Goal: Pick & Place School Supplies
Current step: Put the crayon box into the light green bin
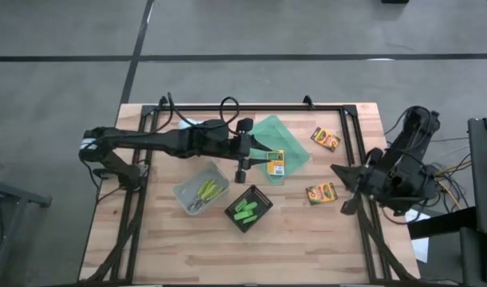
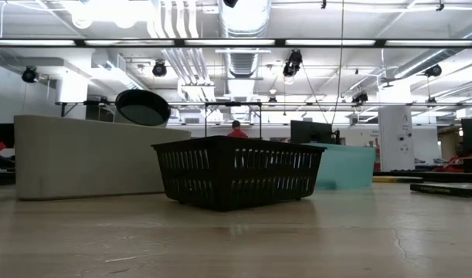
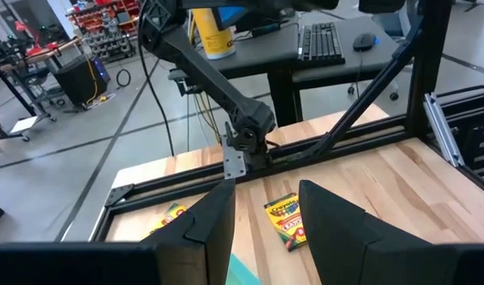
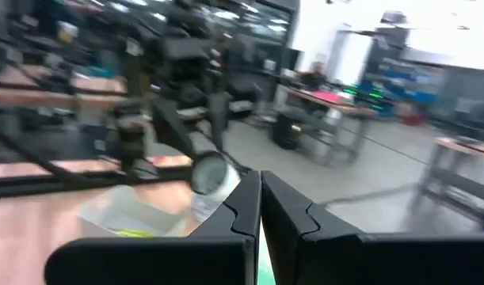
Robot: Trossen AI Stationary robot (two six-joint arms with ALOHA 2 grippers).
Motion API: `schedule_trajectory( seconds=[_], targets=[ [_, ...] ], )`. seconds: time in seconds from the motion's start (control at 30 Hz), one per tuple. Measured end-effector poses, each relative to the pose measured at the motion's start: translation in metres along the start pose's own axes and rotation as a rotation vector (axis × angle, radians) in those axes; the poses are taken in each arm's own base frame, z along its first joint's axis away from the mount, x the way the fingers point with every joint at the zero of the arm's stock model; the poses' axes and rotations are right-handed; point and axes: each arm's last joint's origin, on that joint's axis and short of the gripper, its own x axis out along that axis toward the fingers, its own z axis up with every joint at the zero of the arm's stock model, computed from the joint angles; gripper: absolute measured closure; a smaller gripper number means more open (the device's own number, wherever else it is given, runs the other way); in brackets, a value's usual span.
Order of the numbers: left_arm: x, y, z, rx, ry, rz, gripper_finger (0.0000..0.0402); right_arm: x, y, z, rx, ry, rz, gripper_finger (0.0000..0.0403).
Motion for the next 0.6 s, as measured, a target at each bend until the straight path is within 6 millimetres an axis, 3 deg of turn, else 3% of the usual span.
schedule_trajectory(
  seconds=[0.2, 0.3, 0.43, 0.6],
  targets=[
    [0.000, -0.001, 0.000, -0.041, -0.007, -0.028, 0.0255, 0.001, -0.030, 0.002, 0.054, -0.061, 0.164, 0.0395],
    [0.000, -0.001, 0.000, -0.066, -0.008, -0.029, 0.0255, 0.002, -0.050, -0.013, 0.093, -0.006, 0.136, 0.0395],
    [0.000, -0.001, 0.000, -0.094, -0.008, -0.034, 0.0255, 0.002, -0.075, -0.041, 0.282, 0.094, 0.130, 0.0395],
    [0.003, -0.002, -0.001, -0.120, -0.009, -0.044, 0.0255, 0.002, -0.087, -0.069, 0.402, 0.236, 0.102, 0.0395]
  ],
)
